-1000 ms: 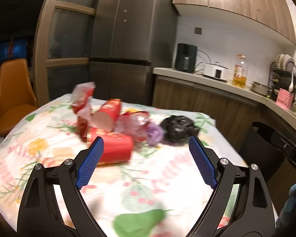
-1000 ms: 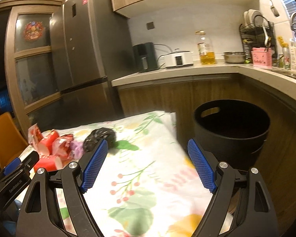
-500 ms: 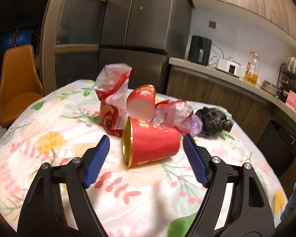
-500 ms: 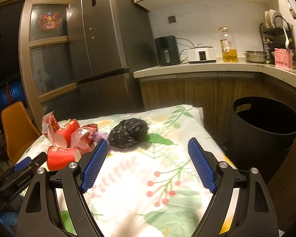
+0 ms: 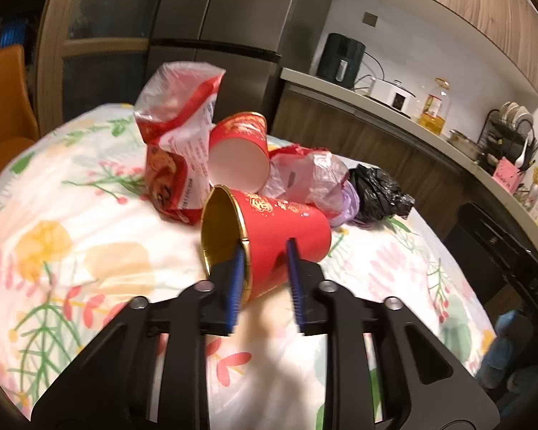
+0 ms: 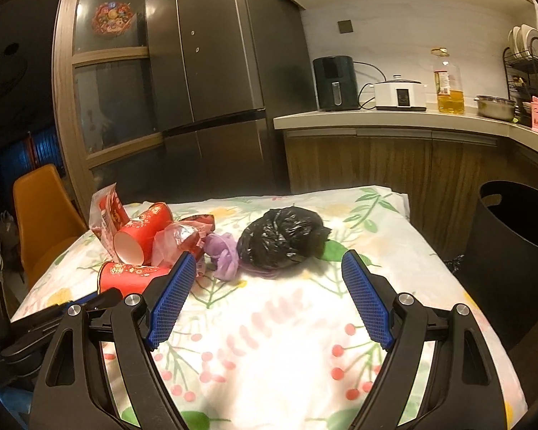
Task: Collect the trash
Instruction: 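Grasp the red paper cup rim with the left tool while the right tool grasps the red snack bag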
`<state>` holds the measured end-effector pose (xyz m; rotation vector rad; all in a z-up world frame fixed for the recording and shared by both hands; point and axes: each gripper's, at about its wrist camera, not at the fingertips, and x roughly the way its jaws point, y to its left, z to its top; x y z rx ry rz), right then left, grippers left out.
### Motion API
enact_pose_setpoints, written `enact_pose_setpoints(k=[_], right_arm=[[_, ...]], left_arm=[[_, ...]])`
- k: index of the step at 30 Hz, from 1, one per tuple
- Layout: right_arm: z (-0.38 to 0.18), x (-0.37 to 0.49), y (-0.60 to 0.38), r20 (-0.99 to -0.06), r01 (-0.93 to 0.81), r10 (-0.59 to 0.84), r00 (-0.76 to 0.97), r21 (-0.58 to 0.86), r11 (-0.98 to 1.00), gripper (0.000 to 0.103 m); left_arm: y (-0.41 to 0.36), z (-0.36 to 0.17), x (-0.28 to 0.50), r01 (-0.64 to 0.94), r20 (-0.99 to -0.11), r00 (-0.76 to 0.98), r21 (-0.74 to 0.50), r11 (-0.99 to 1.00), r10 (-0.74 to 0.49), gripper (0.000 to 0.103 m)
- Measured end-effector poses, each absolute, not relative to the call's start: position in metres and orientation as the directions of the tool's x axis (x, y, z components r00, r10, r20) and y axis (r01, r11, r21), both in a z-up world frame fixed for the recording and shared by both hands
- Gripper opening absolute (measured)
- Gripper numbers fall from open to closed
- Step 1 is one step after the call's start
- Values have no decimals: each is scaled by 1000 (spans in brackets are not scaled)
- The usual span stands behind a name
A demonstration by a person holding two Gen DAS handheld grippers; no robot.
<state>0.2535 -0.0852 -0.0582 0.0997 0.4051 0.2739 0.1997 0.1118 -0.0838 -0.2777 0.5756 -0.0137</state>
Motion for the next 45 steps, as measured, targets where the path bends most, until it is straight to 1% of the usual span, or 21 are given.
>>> enact_pose_setpoints(k=[4, 6, 9, 11, 14, 16, 19, 24, 26, 28, 32, 34, 35, 36, 37, 38, 39, 41, 42, 45], right_arm=[[-62, 262, -77, -389, -256, 293, 874, 144, 956, 81], [-64, 266, -73, -394, -262, 298, 869, 144, 954, 81], [-67, 272, -64, -404, -277, 313, 859, 146, 950, 81], [-68, 275, -56, -407, -292, 324, 854, 140, 946, 81], [-70, 280, -44, -408, -317, 347, 844, 143, 938, 81], [-72, 283, -34, -415, -341, 371, 831, 149, 928, 77], [-73, 287, -20, -421, -369, 396, 816, 148, 918, 74], [-76, 297, 5, -426, -403, 424, 799, 145, 904, 74], [-78, 301, 14, -433, -407, 425, 795, 140, 903, 73], [-80, 307, 24, -443, -408, 422, 791, 132, 903, 70], [-82, 316, 32, -462, -403, 417, 783, 134, 905, 68], [-84, 321, 35, -478, -399, 414, 775, 139, 907, 61], [-85, 323, 36, -486, -397, 413, 770, 141, 907, 59], [-86, 324, 36, -492, -398, 414, 766, 143, 906, 55], [-88, 326, 37, -500, -401, 417, 759, 147, 904, 49], [-89, 326, 37, -502, -403, 421, 756, 150, 903, 46], [-90, 326, 37, -503, -406, 425, 753, 153, 901, 39], [-90, 325, 37, -504, -415, 434, 747, 156, 896, 34], [-90, 324, 36, -504, -419, 436, 746, 154, 895, 29], [-87, 316, 32, -491, -427, 440, 752, 145, 892, 24]], left_arm=[[112, -86, 200, -14, -525, 838, -297, 955, -152, 11], [107, -86, 199, 9, -518, 839, -288, 958, -164, 9], [99, -83, 195, 23, -504, 849, -266, 964, -159, 2], [98, -80, 190, 14, -498, 855, -256, 967, -144, 2], [102, -78, 179, 10, -489, 860, -275, 961, -149, 2], [105, -76, 168, 1, -477, 868, -278, 961, -139, 2], [112, -73, 158, -14, -469, 874, -290, 957, -129, 2], [125, -68, 145, -52, -455, 886, -281, 958, -85, 2], [128, -68, 142, -69, -459, 886, -275, 959, -68, 2], [131, -69, 141, -76, -463, 884, -279, 957, -65, 2], [137, -69, 139, -88, -466, 883, -275, 957, -53, 2], [138, -69, 140, -90, -468, 882, -278, 956, -53, 2], [139, -70, 139, -91, -468, 882, -279, 956, -53, 2], [140, -70, 139, -92, -469, 882, -281, 955, -53, 2], [140, -70, 139, -93, -470, 881, -282, 955, -53, 2], [140, -71, 137, -94, -470, 881, -283, 955, -52, 2], [139, -71, 136, -95, -470, 881, -282, 955, -51, 2], [139, -70, 135, -96, -470, 881, -279, 955, -49, 2], [138, -69, 135, -98, -469, 882, -277, 956, -46, 2], [138, -68, 136, -96, -468, 882, -272, 957, -45, 2]])
